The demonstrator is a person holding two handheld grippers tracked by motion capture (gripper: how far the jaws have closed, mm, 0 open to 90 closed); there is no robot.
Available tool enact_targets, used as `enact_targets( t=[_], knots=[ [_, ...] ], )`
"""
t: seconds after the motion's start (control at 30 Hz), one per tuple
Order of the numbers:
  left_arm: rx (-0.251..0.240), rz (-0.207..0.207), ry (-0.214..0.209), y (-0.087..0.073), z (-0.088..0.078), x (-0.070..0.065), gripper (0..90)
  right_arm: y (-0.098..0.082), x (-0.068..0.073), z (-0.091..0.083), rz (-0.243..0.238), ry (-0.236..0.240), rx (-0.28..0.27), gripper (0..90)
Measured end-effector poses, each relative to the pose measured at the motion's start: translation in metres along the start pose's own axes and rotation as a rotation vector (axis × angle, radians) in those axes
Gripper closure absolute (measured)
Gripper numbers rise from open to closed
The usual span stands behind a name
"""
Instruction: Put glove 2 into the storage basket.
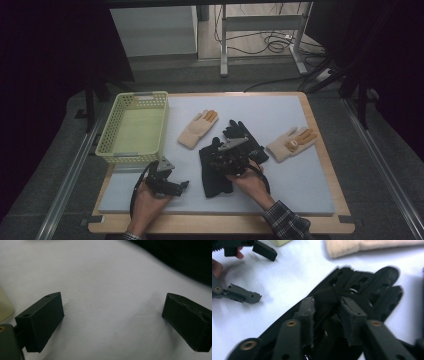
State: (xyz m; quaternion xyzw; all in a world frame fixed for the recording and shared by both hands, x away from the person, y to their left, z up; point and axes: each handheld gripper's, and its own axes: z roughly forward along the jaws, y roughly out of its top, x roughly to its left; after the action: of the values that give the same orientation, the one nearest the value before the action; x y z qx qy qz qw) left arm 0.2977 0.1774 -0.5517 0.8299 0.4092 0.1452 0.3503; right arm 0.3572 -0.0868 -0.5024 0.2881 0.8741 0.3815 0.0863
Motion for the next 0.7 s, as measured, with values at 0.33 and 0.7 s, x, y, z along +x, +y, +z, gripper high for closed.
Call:
enact_targets(
  t=[0.33,0.7],
  knots=[
    [0.003,0.003,0.000,0.000,0.000,0.000,3.7,-0.020,-0.020,-0.033,0.013,-0.058,-0.009,75.3],
    [0.000,-0.002,0.000,0.000,0.000,0.000,3.7,-0.059,-0.004,-0.020,0.009,0.035,0.011,78.2]
  ],
)
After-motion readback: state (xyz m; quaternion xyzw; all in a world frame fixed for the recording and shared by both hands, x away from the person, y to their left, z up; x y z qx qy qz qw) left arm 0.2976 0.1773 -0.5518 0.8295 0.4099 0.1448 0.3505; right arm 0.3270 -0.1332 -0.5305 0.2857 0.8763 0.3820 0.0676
